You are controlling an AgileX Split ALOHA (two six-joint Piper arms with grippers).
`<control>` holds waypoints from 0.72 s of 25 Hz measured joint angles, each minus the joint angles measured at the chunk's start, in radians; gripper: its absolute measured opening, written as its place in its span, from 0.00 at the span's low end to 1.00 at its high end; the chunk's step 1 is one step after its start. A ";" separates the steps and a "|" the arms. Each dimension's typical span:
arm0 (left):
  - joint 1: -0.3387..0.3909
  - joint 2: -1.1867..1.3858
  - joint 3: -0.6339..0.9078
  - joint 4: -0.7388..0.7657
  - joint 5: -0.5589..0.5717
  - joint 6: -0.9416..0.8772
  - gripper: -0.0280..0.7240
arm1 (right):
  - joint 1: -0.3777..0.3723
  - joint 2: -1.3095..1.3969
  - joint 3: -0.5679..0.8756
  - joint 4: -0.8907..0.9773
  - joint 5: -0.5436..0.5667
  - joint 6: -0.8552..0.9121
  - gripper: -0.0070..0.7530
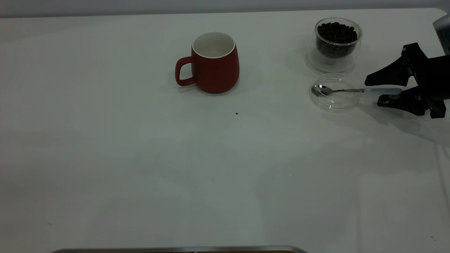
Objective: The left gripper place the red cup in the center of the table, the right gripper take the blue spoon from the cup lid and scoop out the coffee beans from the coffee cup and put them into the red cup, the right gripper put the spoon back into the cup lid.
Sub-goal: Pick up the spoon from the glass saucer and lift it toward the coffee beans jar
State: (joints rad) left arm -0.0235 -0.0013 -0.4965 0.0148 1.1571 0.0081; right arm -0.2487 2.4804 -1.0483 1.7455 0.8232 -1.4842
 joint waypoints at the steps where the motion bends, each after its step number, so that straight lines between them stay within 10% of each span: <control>1: 0.000 0.000 0.000 0.000 0.000 0.000 0.82 | 0.000 0.000 0.000 0.000 0.000 0.000 0.75; 18: 0.000 0.000 0.000 0.000 0.000 0.000 0.82 | 0.000 0.000 0.000 -0.004 0.000 -0.001 0.33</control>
State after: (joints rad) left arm -0.0235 -0.0013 -0.4965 0.0148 1.1571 0.0081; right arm -0.2487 2.4804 -1.0483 1.7419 0.8232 -1.4855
